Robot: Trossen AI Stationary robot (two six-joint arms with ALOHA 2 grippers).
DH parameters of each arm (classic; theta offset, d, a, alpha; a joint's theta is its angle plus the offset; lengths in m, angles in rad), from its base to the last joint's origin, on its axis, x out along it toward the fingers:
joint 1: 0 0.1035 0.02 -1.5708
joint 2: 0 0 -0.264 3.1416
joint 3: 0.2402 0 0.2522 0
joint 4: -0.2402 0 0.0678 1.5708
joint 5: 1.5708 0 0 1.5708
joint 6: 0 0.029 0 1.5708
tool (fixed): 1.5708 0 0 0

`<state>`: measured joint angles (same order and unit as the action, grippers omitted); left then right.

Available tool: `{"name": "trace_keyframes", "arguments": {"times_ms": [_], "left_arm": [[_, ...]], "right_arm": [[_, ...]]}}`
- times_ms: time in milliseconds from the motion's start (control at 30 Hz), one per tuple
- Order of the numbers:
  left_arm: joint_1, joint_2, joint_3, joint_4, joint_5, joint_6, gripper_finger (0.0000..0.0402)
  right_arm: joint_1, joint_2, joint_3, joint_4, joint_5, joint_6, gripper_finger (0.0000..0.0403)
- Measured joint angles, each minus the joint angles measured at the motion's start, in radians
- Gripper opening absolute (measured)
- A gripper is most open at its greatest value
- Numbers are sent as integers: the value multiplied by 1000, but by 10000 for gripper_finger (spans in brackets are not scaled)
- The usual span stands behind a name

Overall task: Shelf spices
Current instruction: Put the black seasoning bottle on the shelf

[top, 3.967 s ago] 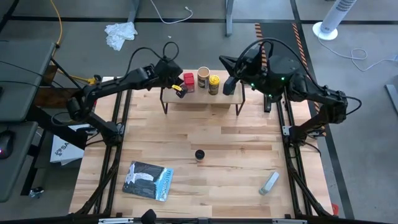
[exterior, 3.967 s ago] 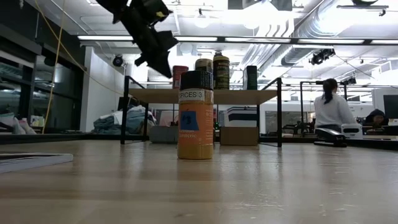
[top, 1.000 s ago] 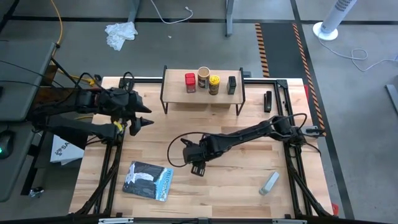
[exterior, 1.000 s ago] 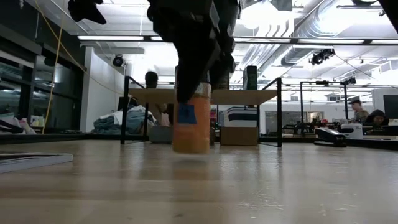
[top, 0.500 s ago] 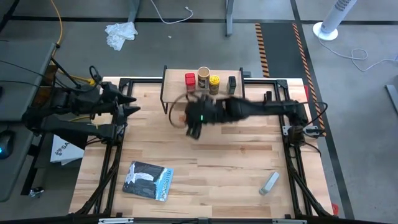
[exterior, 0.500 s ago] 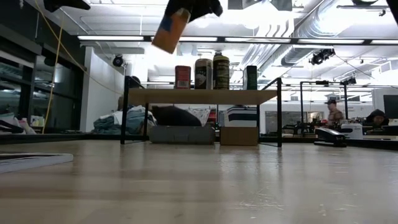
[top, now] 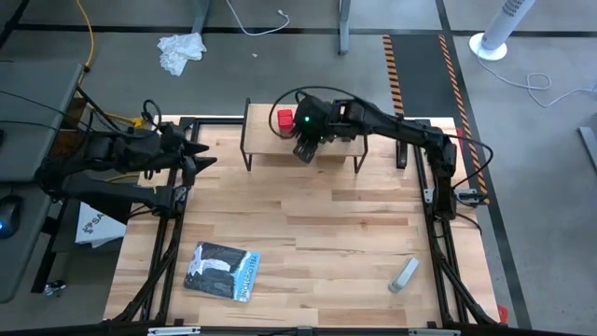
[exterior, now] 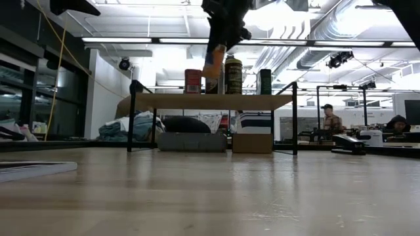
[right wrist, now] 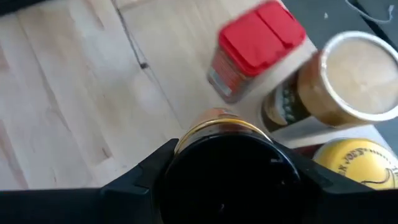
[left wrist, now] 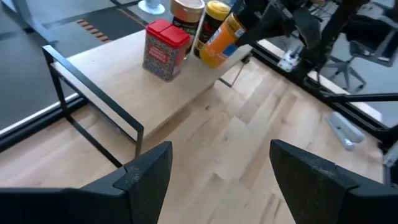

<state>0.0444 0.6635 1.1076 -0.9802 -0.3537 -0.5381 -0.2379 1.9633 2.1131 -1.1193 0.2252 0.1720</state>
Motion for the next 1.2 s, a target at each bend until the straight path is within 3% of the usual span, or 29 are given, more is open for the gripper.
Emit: {"name": "trace_keyframes", "arguments": {"times_ms": [167, 367, 500, 1000, 1100, 1200], "left_arm": [[0, 30, 0, 8, -21, 0, 266], [0, 60, 0, 10, -27, -1, 266], [0, 79, 0, 11, -34, -1, 266], [0, 91, 0, 14, -67, -2, 266], [0, 91, 0, 13, -73, 0, 266], [0, 91, 0, 13, -74, 20, 266]], "right_arm": [[-44, 0, -1, 1, -46, -24, 193], [-56, 0, -1, 1, -99, -82, 246], [-56, 0, -1, 6, -101, -118, 260], [-56, -2, 80, 129, -47, -261, 265], [-47, -2, 151, 88, -47, -267, 261], [-14, -5, 223, -53, 7, -280, 232]]}}
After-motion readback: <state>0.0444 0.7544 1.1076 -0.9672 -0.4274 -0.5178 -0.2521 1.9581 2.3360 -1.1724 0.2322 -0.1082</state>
